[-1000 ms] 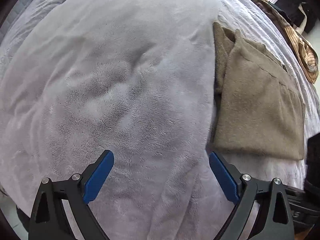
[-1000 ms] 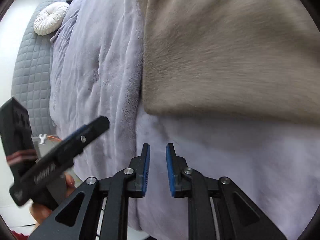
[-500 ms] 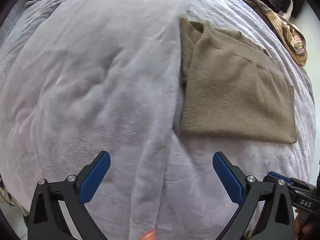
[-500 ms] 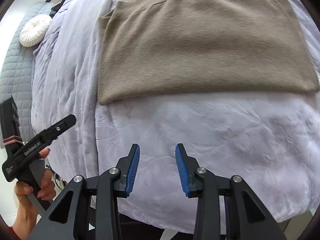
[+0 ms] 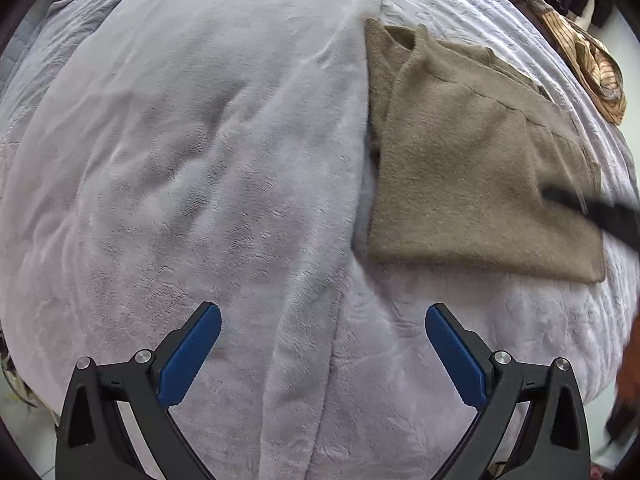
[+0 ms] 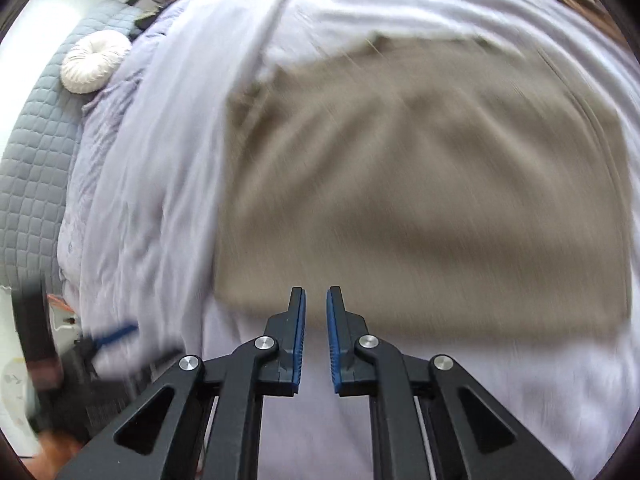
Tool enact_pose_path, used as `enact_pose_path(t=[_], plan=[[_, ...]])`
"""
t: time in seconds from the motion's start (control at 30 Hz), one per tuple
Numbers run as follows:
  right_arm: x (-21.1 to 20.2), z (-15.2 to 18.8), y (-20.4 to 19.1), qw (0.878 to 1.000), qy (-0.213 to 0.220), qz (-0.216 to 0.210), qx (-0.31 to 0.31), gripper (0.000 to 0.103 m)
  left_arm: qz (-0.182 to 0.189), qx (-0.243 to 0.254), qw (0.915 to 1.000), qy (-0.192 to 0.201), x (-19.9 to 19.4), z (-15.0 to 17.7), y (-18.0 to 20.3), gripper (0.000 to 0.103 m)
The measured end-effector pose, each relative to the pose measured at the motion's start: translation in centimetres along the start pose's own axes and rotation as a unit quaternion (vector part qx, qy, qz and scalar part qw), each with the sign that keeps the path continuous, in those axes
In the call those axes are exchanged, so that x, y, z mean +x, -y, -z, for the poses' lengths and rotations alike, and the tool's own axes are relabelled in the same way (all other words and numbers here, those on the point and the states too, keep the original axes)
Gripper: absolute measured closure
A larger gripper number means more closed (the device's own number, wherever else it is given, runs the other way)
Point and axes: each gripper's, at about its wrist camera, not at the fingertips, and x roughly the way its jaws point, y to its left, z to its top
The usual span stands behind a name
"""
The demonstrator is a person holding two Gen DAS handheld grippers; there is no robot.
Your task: Fold small clothes
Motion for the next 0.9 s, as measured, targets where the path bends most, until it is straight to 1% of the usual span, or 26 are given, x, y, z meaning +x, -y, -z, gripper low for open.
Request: enact_pose_path(t=[0.07, 0.1, 0.17, 0.27, 0.37, 0.4, 0.47, 0.5, 0.57, 0.63, 0.7, 0.73, 0.83, 0.9], plan=[[2.1, -3.9, -1.5, 1.000, 0.008, -0.006, -0.015, 0.091, -0.002, -0.006, 1.0000, 0.001, 0.4, -0.3, -0.4, 0.000], [2.8, -4.9, -1.9, 1.000, 0.011, -0.007, -0.018, 0.091, -0.004, -0.011, 0.9999, 0.000, 0.6, -0.4, -0.7, 0.000], [5.4, -8.2, -3.1, 1.000, 0.018, 0.002, -0.026, 0.091, -0.007, -0.019, 0.9998, 0.001, 0.9, -0.6, -1.2, 0.000], [8.2, -11.4, -4.0, 0.999, 0.039, 0.011, -0.026, 0.091, -0.022, -0.020, 0.9995, 0.006, 1.4, -1.0, -1.9, 0.000], [10.9, -12.7, -4.6, 1.000, 0.026, 0.009, -0.014, 0.091, -0.035, -0.017, 0.9992, 0.008, 1.7, -1.1, -2.7, 0.000], [11.8, -12.6, -5.2, 1.000, 0.017, 0.012, -0.021, 0.091, -0.036, -0.018, 0.9992, 0.005, 1.9, -1.1, -3.0, 0.000], [12.1, -12.3, -6.2, 0.999, 0.012, 0.008, -0.043, 0.091, -0.035, -0.021, 0.9992, 0.000, 2.1, -1.2, -3.9, 0.000], [11.8, -11.8, -6.9, 0.998, 0.004, -0.010, -0.058, 0.091, -0.034, -0.024, 0.9991, -0.002, 2.2, -1.3, -4.1, 0.000], [11.0, -10.7, -7.5, 0.997, -0.008, -0.019, -0.074, 0.091, -0.033, -0.026, 0.9991, -0.001, 2.1, -1.4, -4.5, 0.000], [9.8, -9.5, -7.6, 0.997, -0.009, -0.022, -0.078, 0.091, -0.034, -0.024, 0.9992, 0.002, 1.9, -1.7, -4.7, 0.000], [8.6, -8.1, -7.1, 0.997, -0.016, -0.033, -0.073, 0.091, -0.030, -0.021, 0.9993, 0.004, 1.7, -1.9, -4.6, 0.000], [7.7, -6.9, -6.6, 0.997, -0.022, -0.038, -0.068, 0.091, -0.029, -0.020, 0.9994, 0.005, 1.6, -2.0, -4.5, 0.000], [6.0, -4.0, -5.1, 0.997, -0.034, -0.034, -0.059, 0.091, -0.027, -0.014, 0.9995, 0.006, 1.5, -2.3, -3.5, 0.000], [5.0, -1.7, -3.5, 0.998, -0.043, -0.035, -0.038, 0.087, -0.024, -0.011, 0.9996, 0.007, 1.4, -2.4, -2.8, 0.000]])
